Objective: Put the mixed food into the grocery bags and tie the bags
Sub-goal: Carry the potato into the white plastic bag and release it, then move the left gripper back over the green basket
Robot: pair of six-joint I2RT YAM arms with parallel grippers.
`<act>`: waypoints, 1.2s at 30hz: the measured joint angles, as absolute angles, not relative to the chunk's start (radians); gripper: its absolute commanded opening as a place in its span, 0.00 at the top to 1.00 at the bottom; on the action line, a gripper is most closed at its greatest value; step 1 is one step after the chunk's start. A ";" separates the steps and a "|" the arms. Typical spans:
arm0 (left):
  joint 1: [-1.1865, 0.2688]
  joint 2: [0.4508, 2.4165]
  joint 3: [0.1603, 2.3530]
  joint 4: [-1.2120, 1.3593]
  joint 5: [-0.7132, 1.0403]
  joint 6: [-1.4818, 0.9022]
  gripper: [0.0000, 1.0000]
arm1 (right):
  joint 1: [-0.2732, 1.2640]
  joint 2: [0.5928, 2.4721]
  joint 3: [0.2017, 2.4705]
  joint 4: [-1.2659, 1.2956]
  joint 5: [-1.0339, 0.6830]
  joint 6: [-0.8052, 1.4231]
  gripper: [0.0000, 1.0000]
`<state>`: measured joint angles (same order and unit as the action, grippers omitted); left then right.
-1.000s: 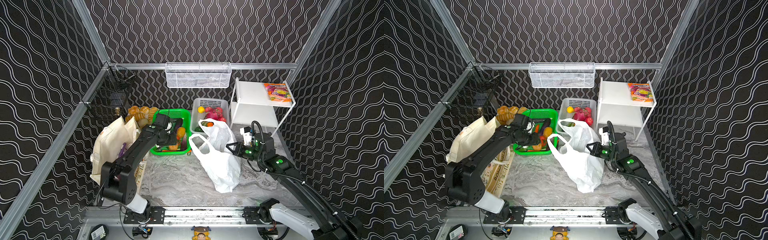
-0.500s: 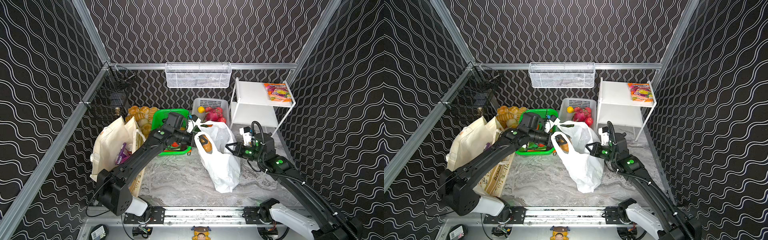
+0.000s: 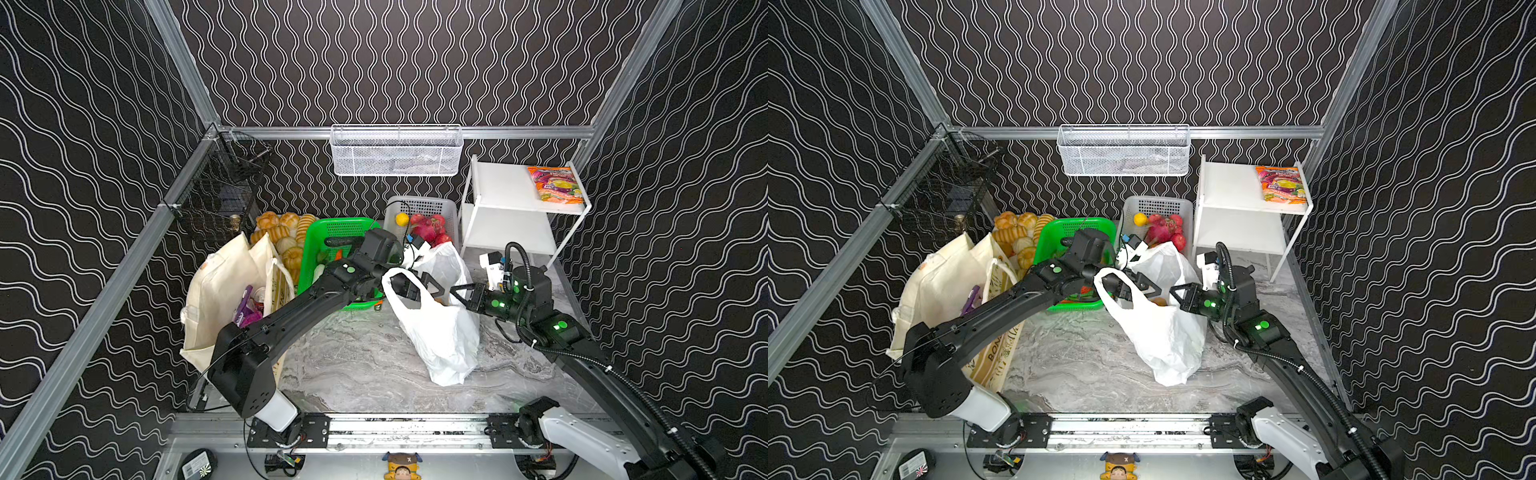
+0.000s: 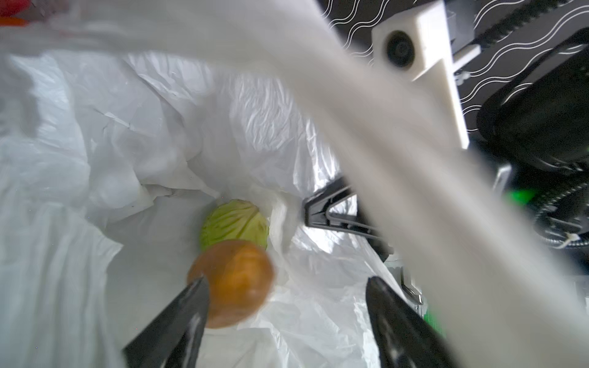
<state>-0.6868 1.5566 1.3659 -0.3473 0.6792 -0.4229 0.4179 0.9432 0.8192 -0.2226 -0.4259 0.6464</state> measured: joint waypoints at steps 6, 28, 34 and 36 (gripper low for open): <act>-0.688 1.514 1.370 -0.381 0.597 -0.391 0.10 | 0.418 0.905 0.813 -0.240 -0.349 0.648 1.00; -0.579 1.139 1.270 -0.374 -0.015 -0.202 0.02 | 0.412 0.901 0.819 -0.358 -0.115 0.669 1.00; -0.282 1.326 1.264 -0.515 0.088 -0.297 0.12 | 0.412 0.900 0.822 -0.356 -0.134 0.657 1.00; -0.260 1.394 1.261 -0.544 0.132 -0.314 0.15 | 0.412 0.900 0.828 -0.355 -0.144 0.654 1.00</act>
<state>-0.2596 1.3937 1.2610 -0.5442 0.1318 -0.3138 0.4122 0.9001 0.8276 -0.3553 -0.1440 0.6537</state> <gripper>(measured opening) 0.871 0.050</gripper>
